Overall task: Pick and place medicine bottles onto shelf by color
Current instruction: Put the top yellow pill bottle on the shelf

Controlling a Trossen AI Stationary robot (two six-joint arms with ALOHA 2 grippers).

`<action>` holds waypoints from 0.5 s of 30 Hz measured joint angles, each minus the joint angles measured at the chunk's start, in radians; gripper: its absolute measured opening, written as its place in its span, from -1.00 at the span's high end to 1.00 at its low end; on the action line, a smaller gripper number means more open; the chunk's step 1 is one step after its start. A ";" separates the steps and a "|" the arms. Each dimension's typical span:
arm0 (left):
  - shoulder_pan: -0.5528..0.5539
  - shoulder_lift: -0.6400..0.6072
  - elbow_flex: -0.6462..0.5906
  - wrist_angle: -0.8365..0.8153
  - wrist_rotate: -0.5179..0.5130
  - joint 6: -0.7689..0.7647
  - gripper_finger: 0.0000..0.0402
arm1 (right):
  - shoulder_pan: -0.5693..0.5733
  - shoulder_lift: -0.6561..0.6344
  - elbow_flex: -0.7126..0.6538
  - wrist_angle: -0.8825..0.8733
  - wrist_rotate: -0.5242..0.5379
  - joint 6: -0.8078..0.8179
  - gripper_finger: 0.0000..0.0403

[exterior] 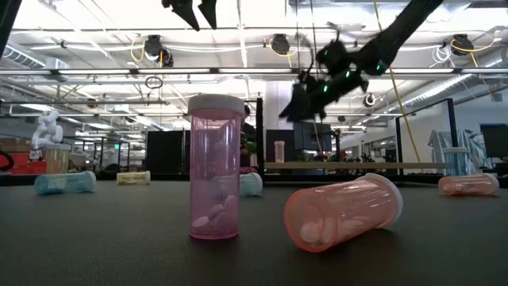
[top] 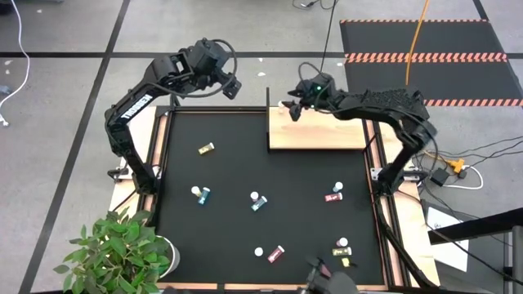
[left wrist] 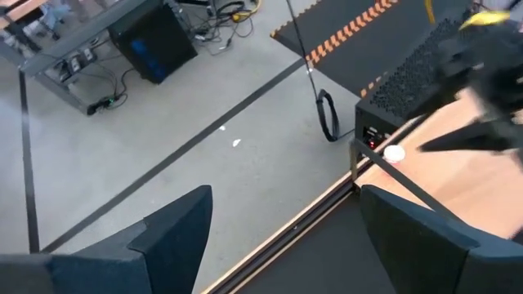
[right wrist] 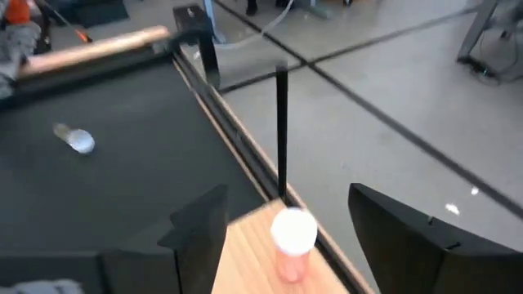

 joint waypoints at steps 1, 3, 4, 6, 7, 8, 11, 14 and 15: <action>0.010 0.000 0.000 -0.002 0.000 -0.008 -0.56 | 0.001 -0.038 0.000 -0.024 0.000 0.000 -0.25; 0.026 0.012 0.000 -0.005 0.013 -0.015 -0.56 | 0.001 -0.118 0.000 -0.076 0.000 0.005 -0.25; 0.034 0.021 0.001 -0.009 0.028 -0.018 -0.56 | 0.001 -0.157 0.000 -0.102 0.000 0.012 -0.25; 0.055 0.045 0.000 -0.041 0.061 -0.030 -0.55 | 0.001 -0.232 0.000 -0.154 0.000 0.034 -0.25; 0.061 0.062 0.000 -0.057 0.075 -0.039 -0.56 | 0.001 -0.270 0.000 -0.173 -0.001 0.043 -0.25; 0.063 0.077 0.000 -0.068 0.086 -0.050 -0.56 | 0.001 -0.306 0.000 -0.192 -0.001 0.052 -0.25; 0.061 0.119 0.000 -0.121 0.121 -0.090 -0.56 | 0.001 -0.409 0.000 -0.245 -0.002 0.082 -0.25; 0.037 0.157 0.000 -0.150 0.124 -0.114 -0.55 | 0.001 -0.496 0.000 -0.293 -0.003 0.109 -0.25; 0.030 0.169 0.000 -0.161 0.124 -0.118 -0.55 | 0.002 -0.521 0.000 -0.308 -0.003 0.118 -0.25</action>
